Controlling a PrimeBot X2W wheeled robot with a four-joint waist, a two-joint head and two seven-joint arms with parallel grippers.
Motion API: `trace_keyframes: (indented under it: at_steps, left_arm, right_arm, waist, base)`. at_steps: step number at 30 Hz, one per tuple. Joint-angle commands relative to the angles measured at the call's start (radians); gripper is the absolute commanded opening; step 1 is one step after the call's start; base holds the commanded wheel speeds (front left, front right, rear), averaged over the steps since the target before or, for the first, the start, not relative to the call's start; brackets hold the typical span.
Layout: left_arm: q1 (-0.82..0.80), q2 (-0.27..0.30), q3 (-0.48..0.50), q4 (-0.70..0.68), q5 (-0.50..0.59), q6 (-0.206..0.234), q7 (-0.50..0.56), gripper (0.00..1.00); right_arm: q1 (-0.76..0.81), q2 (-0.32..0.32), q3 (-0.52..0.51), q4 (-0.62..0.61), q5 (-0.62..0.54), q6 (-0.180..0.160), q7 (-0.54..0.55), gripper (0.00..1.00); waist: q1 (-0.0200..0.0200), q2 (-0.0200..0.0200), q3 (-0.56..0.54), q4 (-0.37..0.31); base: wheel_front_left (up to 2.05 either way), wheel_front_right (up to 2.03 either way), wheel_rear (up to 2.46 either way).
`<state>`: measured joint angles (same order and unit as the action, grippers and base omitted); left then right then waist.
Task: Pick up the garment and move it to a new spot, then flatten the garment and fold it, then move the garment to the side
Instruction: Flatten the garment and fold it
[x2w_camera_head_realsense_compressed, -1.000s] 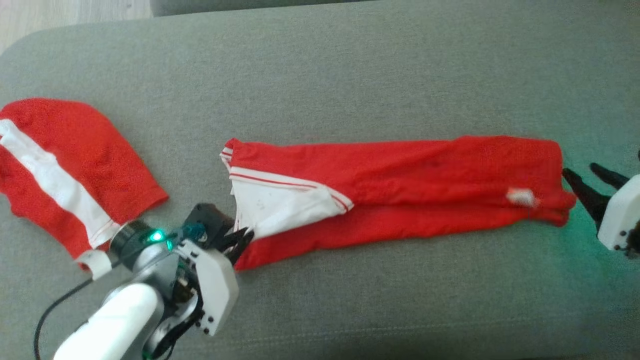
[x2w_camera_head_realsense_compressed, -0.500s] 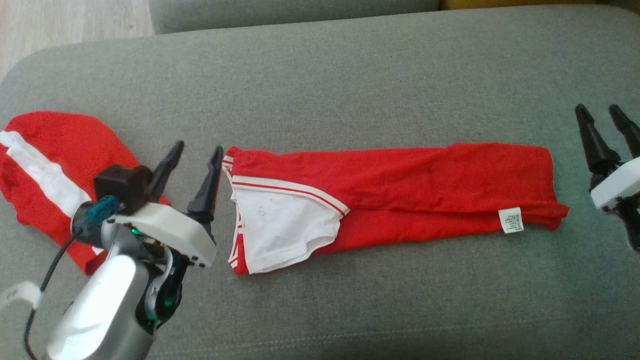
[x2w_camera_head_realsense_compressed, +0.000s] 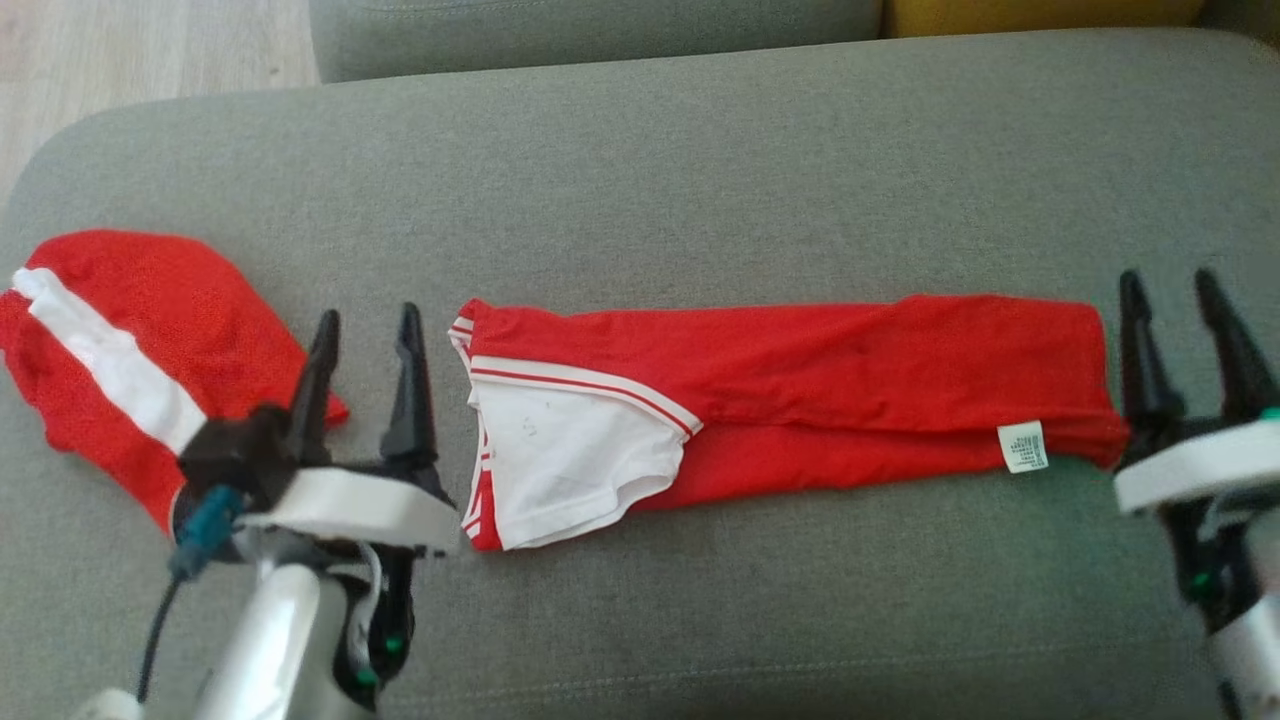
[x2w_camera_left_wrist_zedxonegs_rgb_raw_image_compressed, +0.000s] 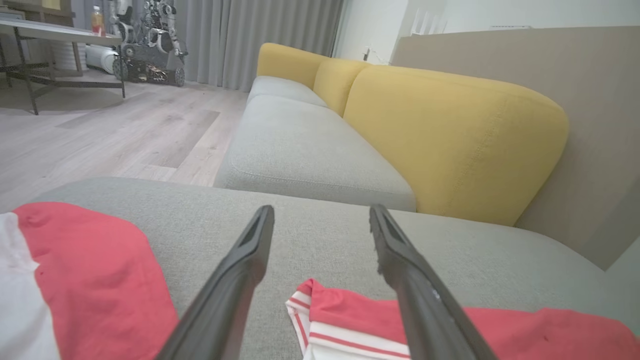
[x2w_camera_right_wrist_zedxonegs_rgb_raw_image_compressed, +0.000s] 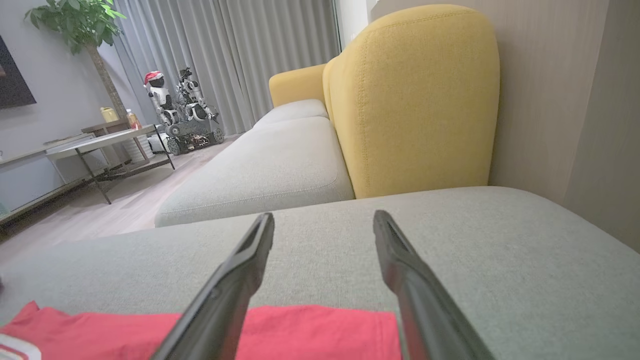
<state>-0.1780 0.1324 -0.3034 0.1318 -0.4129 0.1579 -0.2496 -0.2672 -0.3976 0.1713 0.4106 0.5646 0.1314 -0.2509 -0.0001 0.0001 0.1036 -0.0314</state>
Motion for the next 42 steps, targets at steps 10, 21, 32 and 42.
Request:
trace_keyframes:
  at_steps: [10,21,32,42]
  left_arm:
    - [0.067,-0.078,0.147,-0.043,0.153,-0.123,-0.012,1.0]
    - [0.059,-0.082,0.149,-0.045,0.137,-0.13,-0.012,1.0]
    - [0.033,-0.082,0.112,-0.029,0.13,-0.127,-0.012,1.0]
    - [0.01,-0.082,0.098,-0.022,0.135,-0.121,-0.012,1.0]
  right_arm:
    - [0.1,0.108,-0.099,-0.132,-0.157,-0.001,-0.011,1.0]
    - [0.094,0.117,-0.14,-0.051,-0.159,-0.001,-0.009,1.0]
    - [-0.055,0.155,-0.239,0.237,-0.077,-0.001,0.11,1.0]
    - [-0.151,0.129,-0.229,0.442,-0.057,-0.001,0.163,1.0]
  waist:
    - [0.0001,-0.0001,0.008,0.006]
    - [0.0001,-0.0001,0.019,0.012]
    - [0.0001,-0.0001,0.068,0.034]
    - [0.0001,-0.0001,0.094,0.062]
  base:
    - [0.0,0.0,0.0]
    - [0.0,0.0,0.0]
    - [0.0,0.0,0.0]
    - [0.0,0.0,0.0]
